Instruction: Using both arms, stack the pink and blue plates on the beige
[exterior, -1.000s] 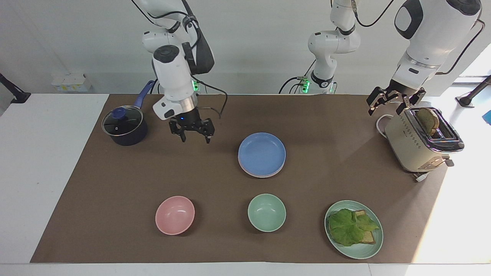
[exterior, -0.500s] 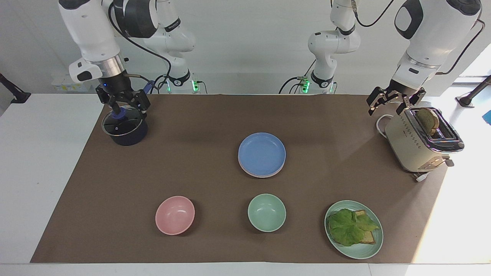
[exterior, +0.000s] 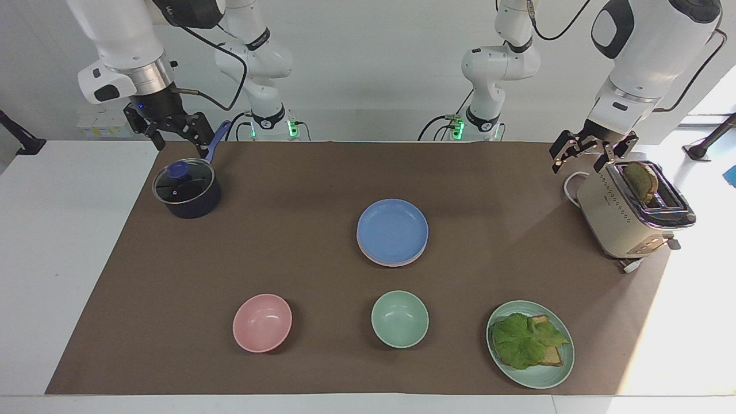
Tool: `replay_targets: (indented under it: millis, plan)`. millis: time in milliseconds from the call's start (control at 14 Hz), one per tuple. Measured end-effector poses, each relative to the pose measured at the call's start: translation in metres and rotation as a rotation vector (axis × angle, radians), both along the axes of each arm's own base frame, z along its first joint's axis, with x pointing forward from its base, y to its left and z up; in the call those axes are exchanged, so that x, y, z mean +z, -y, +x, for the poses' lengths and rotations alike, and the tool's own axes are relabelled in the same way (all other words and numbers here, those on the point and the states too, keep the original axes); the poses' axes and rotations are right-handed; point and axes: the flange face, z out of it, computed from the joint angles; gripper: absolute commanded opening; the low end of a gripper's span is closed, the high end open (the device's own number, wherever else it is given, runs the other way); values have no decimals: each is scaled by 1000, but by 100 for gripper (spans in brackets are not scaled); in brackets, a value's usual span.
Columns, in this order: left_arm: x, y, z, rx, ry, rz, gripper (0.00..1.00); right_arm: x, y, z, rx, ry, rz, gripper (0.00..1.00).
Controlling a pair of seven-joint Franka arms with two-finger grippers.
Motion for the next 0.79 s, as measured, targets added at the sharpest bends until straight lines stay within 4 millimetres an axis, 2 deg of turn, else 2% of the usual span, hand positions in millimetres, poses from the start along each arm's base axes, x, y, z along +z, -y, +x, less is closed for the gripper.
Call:
replay_targets:
  millis: [357, 786]
  plan:
    - [0, 0, 0, 0, 0, 0, 100, -1, -8, 0, 16, -2, 6, 100]
    - [0, 0, 0, 0, 0, 0, 100, -2, -9, 0, 17, -3, 9, 100]
